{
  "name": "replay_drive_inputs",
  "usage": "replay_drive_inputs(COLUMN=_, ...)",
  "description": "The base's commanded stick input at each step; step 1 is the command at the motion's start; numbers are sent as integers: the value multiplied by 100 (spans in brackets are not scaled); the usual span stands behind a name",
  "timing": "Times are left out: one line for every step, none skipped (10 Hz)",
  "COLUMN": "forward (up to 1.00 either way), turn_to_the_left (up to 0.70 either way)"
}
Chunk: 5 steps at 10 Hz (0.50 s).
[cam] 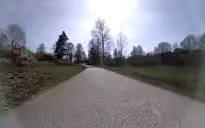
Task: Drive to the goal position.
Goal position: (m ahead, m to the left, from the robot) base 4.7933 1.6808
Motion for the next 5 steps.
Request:
replay_drive_inputs(forward=85, turn_to_the_left=0)
replay_drive_inputs(forward=85, turn_to_the_left=0)
replay_drive_inputs(forward=85, turn_to_the_left=0)
replay_drive_inputs(forward=85, turn_to_the_left=0)
replay_drive_inputs(forward=85, turn_to_the_left=0)
